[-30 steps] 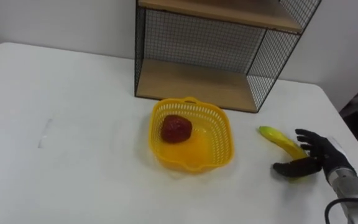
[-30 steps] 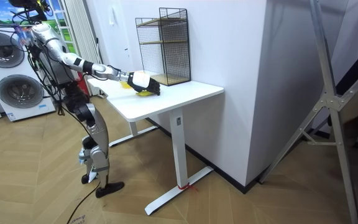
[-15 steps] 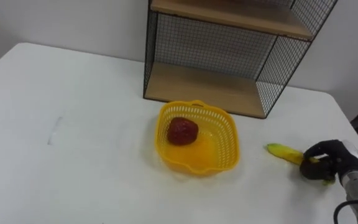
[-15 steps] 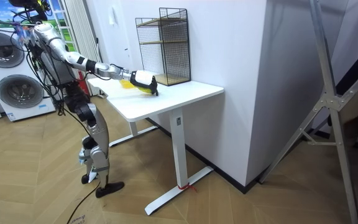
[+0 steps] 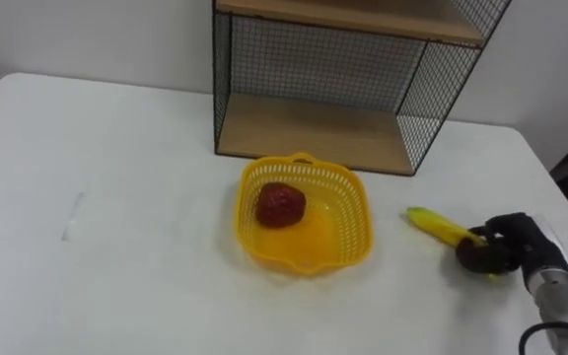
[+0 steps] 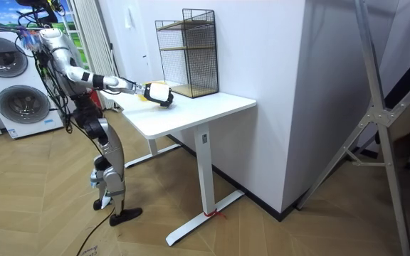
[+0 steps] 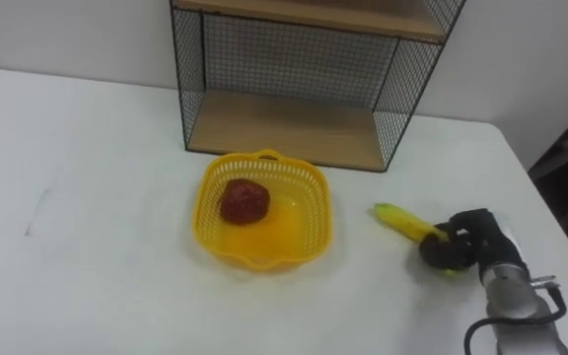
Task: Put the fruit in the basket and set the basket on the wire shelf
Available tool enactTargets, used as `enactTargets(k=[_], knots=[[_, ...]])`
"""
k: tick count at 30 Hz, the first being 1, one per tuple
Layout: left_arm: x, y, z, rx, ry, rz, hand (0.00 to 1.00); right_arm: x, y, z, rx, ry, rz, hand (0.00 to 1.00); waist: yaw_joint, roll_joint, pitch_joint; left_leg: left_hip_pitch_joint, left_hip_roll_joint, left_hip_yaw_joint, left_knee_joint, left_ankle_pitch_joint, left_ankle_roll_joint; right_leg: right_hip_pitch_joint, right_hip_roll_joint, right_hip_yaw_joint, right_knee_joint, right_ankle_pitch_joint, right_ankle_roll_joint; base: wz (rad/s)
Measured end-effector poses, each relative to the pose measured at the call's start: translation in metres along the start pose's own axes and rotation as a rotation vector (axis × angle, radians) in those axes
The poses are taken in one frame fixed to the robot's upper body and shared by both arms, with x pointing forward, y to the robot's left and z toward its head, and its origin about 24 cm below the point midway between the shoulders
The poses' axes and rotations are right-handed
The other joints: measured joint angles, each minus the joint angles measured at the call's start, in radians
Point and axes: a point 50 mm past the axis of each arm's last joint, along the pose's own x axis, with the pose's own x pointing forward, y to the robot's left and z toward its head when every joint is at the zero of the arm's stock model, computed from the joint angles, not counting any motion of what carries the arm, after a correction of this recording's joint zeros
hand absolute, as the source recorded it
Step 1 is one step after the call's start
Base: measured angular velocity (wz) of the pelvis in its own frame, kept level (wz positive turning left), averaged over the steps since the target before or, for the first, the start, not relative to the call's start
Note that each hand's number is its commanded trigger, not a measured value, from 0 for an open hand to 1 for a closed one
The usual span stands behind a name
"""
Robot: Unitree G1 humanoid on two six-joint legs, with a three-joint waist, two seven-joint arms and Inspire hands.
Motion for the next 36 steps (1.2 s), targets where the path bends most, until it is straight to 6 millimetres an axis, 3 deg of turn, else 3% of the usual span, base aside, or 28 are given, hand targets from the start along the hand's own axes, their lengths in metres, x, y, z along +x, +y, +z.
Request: enactTargets(k=[3, 9, 18, 21, 28, 31, 36], knots=[[-0.001, -0.002, -0.004, 0.001, 0.003, -0.002, 0.0, -0.006, 0.016, 0.019, 0.098, -0.102, 0.076, 1.0, 0.0, 0.002, 0.0004, -0.002, -0.001, 0.015, -0.004, 0.0, 0.001, -0.013, 0.001, 0.013, 0.009, -0.001, 0.001, -0.16], [-0.003, -0.006, -0.011, 0.017, 0.019, -0.002, 0.0, -0.005, 0.016, 0.047, 0.332, -0.229, 0.111, 1.0, -0.005, 0.0, -0.0008, -0.002, -0.001, 0.012, 0.0, 0.0, 0.001, -0.011, 0.0, 0.011, 0.006, -0.002, 0.003, 0.01], [-0.003, -0.009, -0.011, 0.009, 0.019, 0.01, 0.0, -0.022, 0.013, 0.1, 0.393, -0.475, 0.147, 1.0, -0.016, 0.021, -0.0007, -0.018, -0.001, -0.005, 0.003, 0.0, 0.001, -0.016, -0.003, -0.001, 0.005, -0.003, 0.003, 0.05], [-0.003, -0.009, -0.011, 0.009, 0.018, 0.01, 0.0, -0.025, 0.013, 0.106, 0.371, -0.508, 0.144, 1.0, -0.016, 0.021, -0.0067, -0.024, -0.002, -0.004, 0.005, 0.0, 0.001, -0.026, -0.003, 0.001, 0.008, -0.003, 0.003, 0.0], [-0.003, -0.008, -0.009, 0.009, 0.012, 0.012, 0.0, -0.032, 0.014, 0.121, 0.3, -0.576, 0.142, 1.0, -0.008, 0.016, -0.01, -0.02, -0.001, 0.005, 0.007, 0.001, 0.001, -0.027, -0.002, 0.007, 0.01, -0.002, 0.002, -0.02], [-0.002, -0.007, -0.004, 0.006, -0.008, 0.014, 0.0, -0.036, 0.02, 0.129, 0.198, -0.607, 0.146, 1.0, 0.005, 0.012, -0.0077, -0.019, -0.001, 0.013, 0.005, 0.001, 0.001, -0.029, 0.0, 0.012, 0.01, -0.002, 0.002, -0.06], [-0.001, -0.008, 0.001, 0.032, -0.025, 0.002, 0.0, -0.037, 0.048, 0.135, 0.009, -0.619, 0.24, 1.0, 0.008, -0.003, -0.0013, -0.022, -0.001, 0.011, -0.001, 0.001, 0.001, -0.031, 0.0, 0.01, 0.01, -0.002, 0.002, 0.0]])
